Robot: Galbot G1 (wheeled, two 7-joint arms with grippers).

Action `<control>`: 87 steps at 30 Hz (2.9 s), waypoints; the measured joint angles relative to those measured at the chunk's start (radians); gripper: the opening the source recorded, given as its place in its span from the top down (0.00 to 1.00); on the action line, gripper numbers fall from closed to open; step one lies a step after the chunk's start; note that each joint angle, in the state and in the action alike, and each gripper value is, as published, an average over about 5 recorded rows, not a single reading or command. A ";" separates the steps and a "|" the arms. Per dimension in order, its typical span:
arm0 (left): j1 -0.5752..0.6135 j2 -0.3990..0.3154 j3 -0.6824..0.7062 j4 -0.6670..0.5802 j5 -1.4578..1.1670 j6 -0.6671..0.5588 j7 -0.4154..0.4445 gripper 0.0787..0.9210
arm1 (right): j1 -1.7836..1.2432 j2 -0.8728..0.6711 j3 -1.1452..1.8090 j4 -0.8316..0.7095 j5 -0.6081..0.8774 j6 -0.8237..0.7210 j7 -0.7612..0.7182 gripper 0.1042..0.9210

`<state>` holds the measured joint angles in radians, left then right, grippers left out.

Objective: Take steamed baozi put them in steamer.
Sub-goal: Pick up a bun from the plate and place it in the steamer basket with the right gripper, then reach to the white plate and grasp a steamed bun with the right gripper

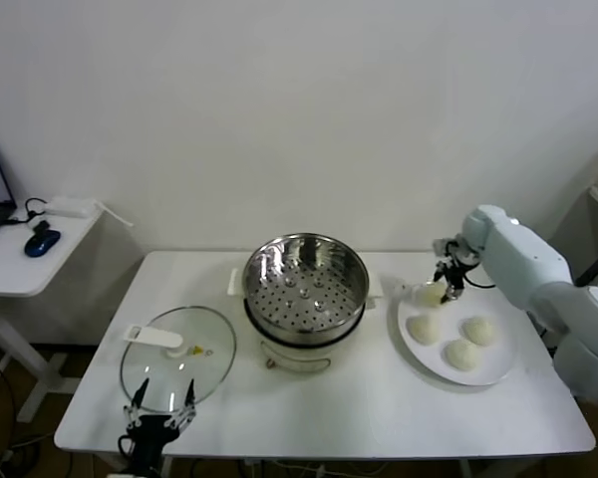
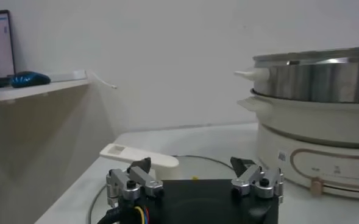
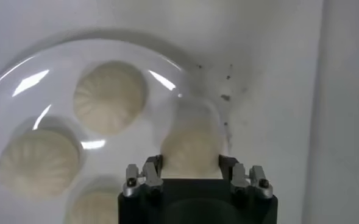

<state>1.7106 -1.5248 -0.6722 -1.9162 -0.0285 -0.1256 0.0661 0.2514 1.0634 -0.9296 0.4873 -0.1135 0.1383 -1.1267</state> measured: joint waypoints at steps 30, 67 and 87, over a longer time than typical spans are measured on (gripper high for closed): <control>0.015 -0.015 0.009 -0.013 0.021 -0.028 -0.025 0.12 | 0.451 0.193 -0.507 0.443 0.260 0.425 0.220 0.37; -0.004 -0.029 0.020 0.022 0.038 -0.041 -0.027 0.12 | 0.228 0.407 -0.448 0.064 0.038 0.685 0.313 0.34; 0.004 -0.030 0.019 0.011 0.044 -0.036 -0.027 0.12 | 0.291 0.363 -0.506 0.129 0.159 0.685 0.278 0.12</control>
<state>1.7144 -1.5550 -0.6527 -1.9049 0.0159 -0.1612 0.0390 0.5426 1.4263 -1.4355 0.6161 0.0460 0.8236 -0.8483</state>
